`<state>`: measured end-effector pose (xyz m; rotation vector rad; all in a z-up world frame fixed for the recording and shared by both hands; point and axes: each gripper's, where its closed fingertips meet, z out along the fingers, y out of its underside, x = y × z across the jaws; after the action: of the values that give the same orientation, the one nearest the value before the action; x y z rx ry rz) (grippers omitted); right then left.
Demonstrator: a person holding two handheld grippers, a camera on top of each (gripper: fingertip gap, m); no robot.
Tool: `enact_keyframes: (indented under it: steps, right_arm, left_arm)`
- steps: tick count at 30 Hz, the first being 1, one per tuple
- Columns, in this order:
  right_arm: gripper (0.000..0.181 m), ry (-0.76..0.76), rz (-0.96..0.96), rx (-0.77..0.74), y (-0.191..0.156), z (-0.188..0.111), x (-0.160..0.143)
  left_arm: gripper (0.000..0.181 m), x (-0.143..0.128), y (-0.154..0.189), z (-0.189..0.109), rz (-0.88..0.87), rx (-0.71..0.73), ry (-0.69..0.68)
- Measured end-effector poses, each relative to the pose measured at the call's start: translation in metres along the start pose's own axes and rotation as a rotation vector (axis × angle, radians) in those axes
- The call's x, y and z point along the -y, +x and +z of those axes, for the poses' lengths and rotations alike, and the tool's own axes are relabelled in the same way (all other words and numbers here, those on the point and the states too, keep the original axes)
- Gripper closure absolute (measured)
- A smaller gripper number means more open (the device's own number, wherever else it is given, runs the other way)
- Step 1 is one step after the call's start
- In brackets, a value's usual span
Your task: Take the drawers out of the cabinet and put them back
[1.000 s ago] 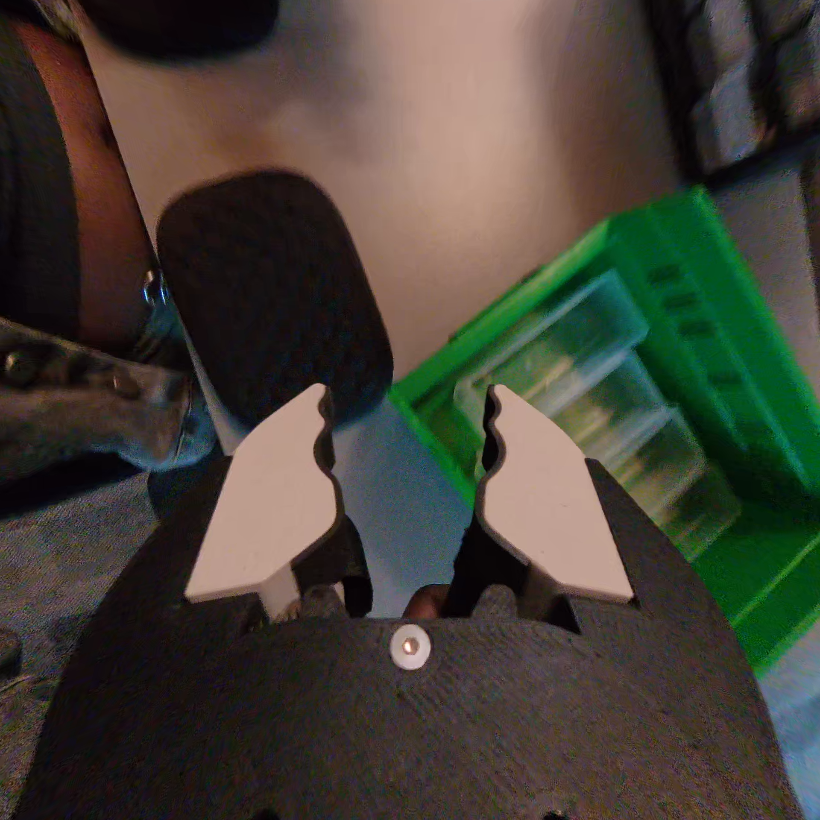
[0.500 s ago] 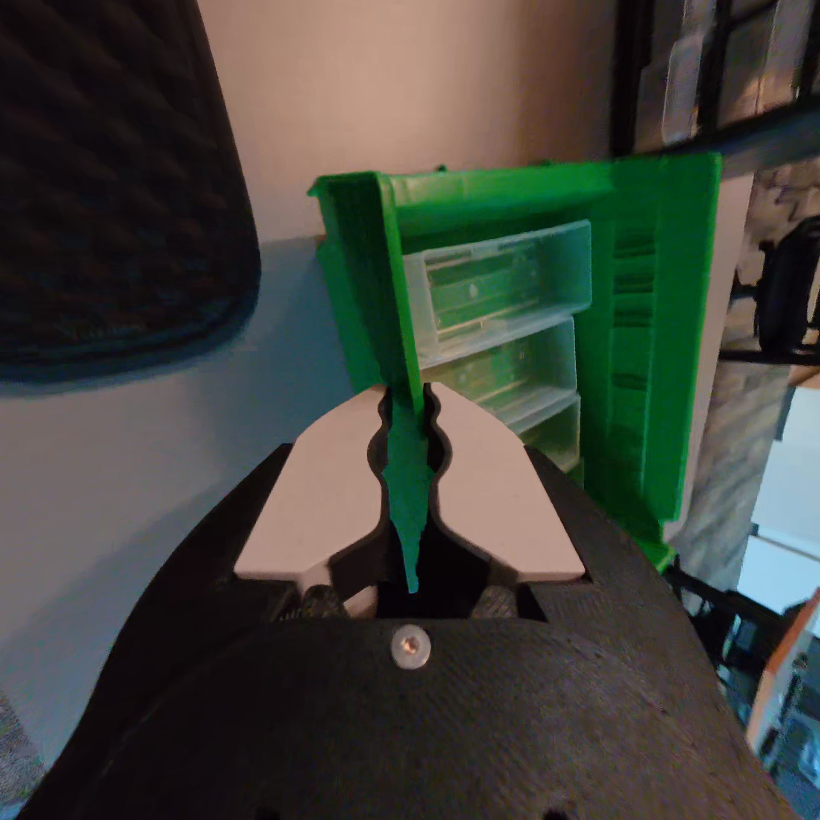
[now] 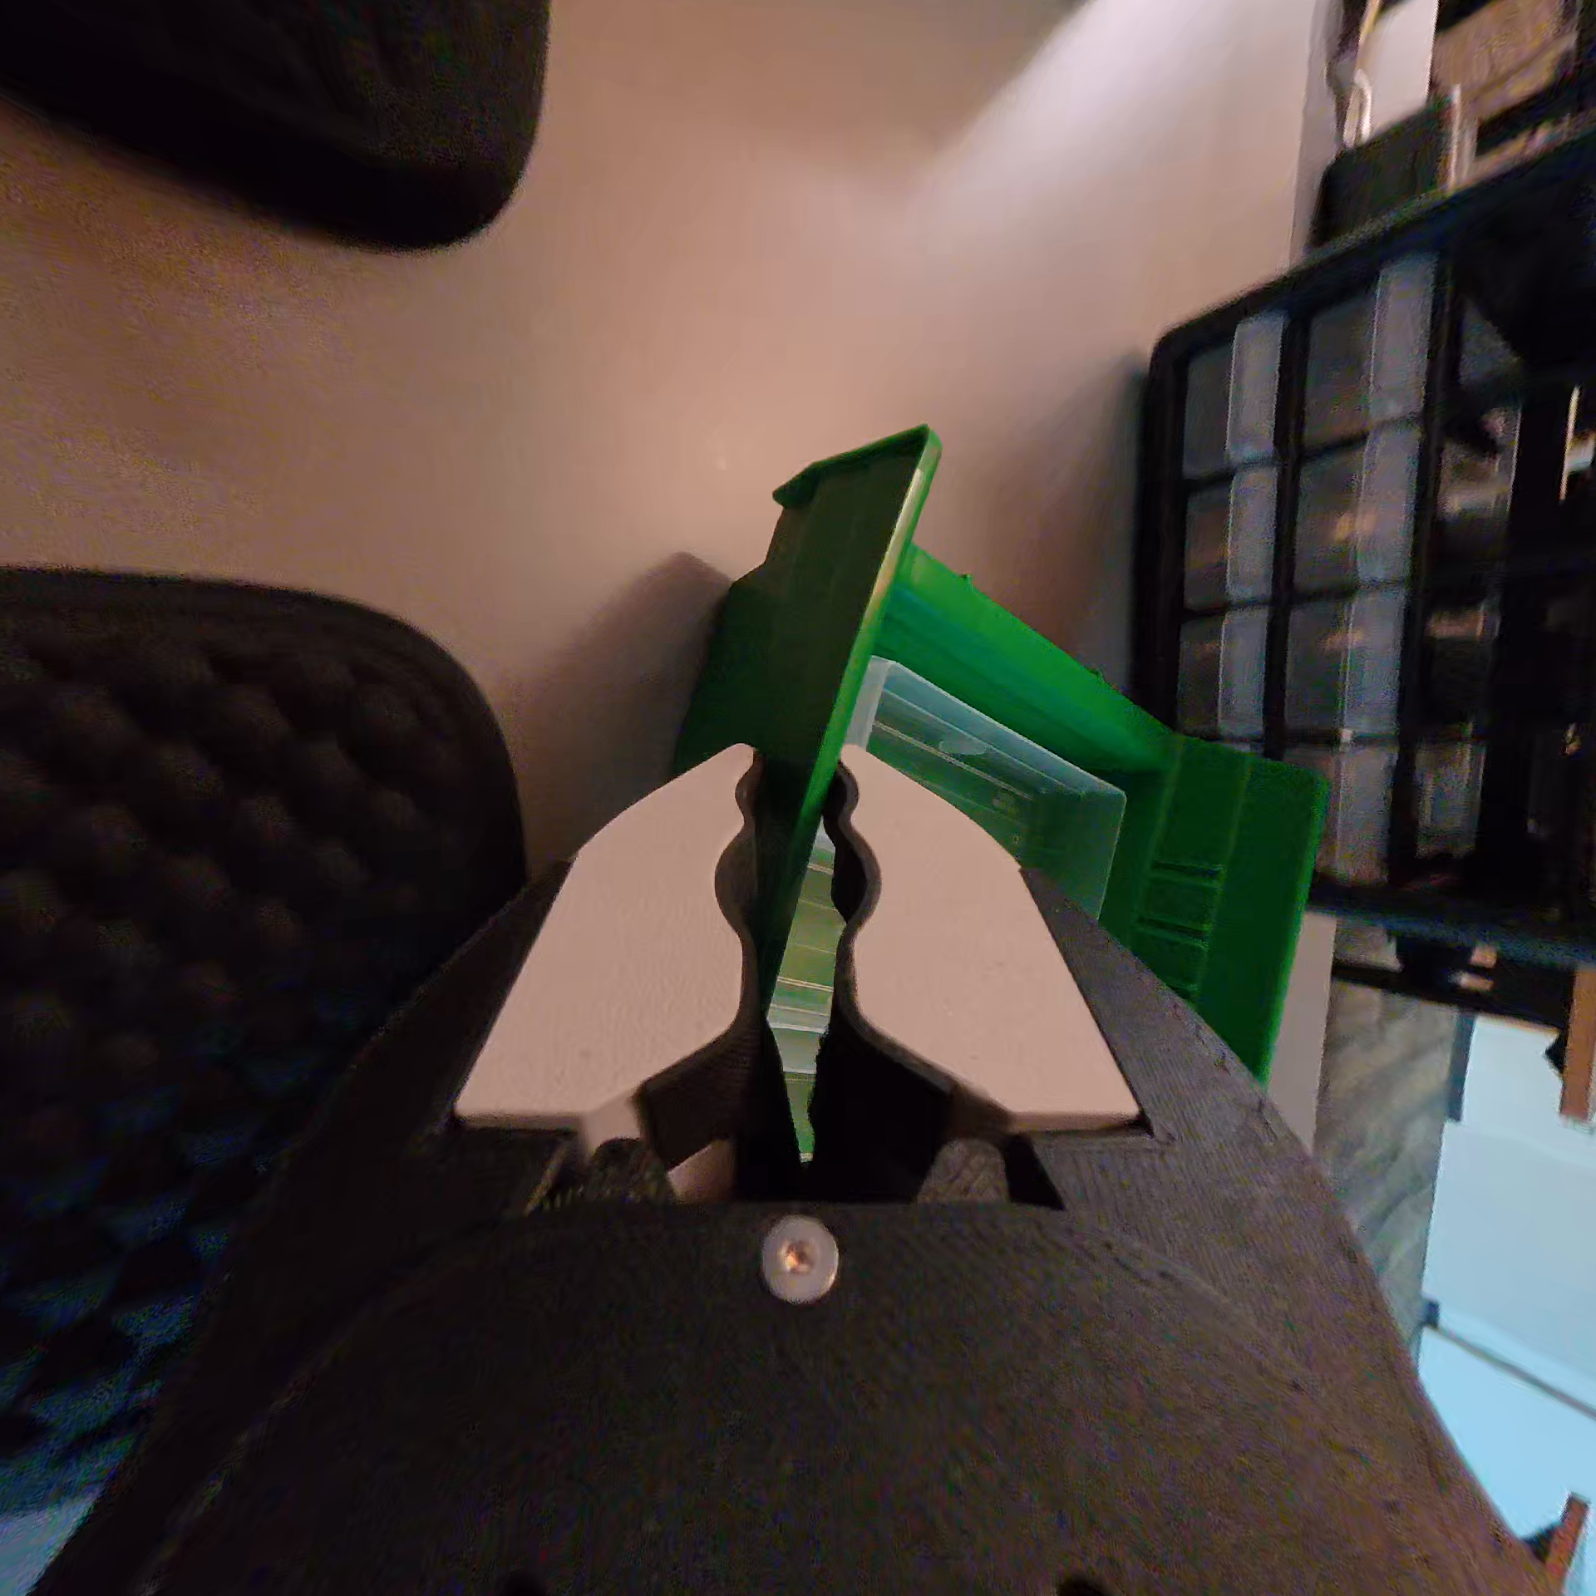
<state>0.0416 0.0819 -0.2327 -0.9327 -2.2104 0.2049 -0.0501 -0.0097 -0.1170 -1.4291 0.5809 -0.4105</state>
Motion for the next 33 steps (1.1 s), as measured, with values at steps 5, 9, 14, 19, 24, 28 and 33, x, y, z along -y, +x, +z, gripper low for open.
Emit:
enact_keyframes:
  steps: [5,9,14,19,24,28,33]
  right_arm:
    - [0.168,0.103,-0.088,0.071,-0.007,0.022,0.052]
    - [0.168,0.145,-0.177,0.098,-0.010,0.043,0.095]
    - [0.166,0.209,-0.266,0.056,-0.003,0.073,0.151]
    - [0.138,0.493,-0.150,-0.144,0.032,0.046,0.211]
    - [0.090,0.523,0.183,-0.082,0.041,-0.011,0.154]
    - [0.067,0.289,0.447,-0.147,0.033,-0.013,0.039]
    - [0.078,0.266,0.719,-0.034,0.000,0.010,-0.001]
  left_arm:
    - [0.119,-0.005,0.003,-0.043,-0.018,0.055,-0.083]
    - [0.119,-0.005,0.006,-0.078,0.013,0.073,-0.145]
    - [0.119,-0.004,-0.002,-0.120,0.088,0.140,-0.280]
    - [0.119,-0.007,-0.010,-0.156,0.107,0.242,-0.350]
    - [0.117,-0.027,-0.019,-0.181,0.109,0.292,-0.446]
    - [0.116,-0.038,-0.024,-0.196,0.120,0.322,-0.509]
    - [0.114,-0.048,-0.030,-0.212,0.126,0.349,-0.610]
